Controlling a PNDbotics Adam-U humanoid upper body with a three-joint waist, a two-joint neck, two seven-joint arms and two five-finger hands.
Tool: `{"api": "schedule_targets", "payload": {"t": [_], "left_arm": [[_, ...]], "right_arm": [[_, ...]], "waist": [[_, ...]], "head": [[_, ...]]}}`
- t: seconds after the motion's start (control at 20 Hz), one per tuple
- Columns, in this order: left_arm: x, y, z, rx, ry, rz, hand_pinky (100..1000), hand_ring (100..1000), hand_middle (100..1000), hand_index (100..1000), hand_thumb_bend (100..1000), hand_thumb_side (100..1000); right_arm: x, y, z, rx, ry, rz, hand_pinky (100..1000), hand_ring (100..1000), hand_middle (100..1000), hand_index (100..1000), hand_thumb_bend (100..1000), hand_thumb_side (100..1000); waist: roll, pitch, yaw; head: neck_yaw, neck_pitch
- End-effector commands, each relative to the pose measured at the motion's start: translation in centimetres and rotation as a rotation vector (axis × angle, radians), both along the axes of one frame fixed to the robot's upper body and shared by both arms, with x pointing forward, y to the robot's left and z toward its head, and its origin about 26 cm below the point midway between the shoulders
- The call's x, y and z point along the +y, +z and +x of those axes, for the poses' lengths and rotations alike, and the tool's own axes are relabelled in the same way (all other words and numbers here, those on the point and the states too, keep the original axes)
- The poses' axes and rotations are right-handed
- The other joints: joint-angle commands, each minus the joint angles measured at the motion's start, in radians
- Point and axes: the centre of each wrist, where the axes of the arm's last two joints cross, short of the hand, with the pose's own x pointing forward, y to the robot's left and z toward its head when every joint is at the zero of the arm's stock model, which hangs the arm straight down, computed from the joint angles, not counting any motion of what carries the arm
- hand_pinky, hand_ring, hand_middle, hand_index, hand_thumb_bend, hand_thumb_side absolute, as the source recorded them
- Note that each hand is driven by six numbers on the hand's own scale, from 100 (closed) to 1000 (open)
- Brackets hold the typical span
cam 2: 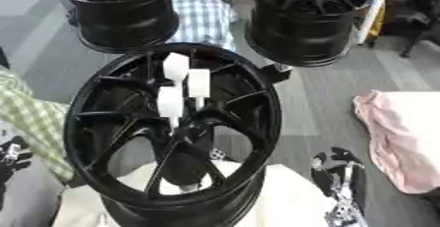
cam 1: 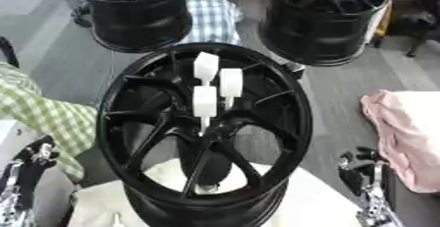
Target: Pull the pin out of the wheel hub.
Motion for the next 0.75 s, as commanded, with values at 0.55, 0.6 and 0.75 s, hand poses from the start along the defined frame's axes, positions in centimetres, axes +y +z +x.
{"api": "schedule_targets", "payload": {"t": [0.55,0.6,0.75], "left_arm": [[-0.29,0.65,0.65,-0.008,-0.055,0.019,771,719,716,813,225,628],[-0.28,0.63,0.64,-0.007,-0.054,0.019,771,719,716,813,226,627],[-0.26,0.57,0.61,-0.007,-0.054,0.016,772,719,716,813,228,626]], "right_arm": [[-0.37,0.92,0.67,-0.030,-0.003,-0.006,659,511,620,747,100,225],[-0.36,0.91,0.67,-0.030,-0.003,-0.006,660,512,620,747,100,227],[-0.34,0.91,0.66,-0.031,-0.003,-0.005,659,511,620,747,100,226]], "waist": [[0.002,-0.010,0.008],[0.002,-0.010,0.008],[0.002,-0.010,0.008]], "head": [[0.008,-0.002],[0.009,-0.002],[0.010,-0.002]]}}
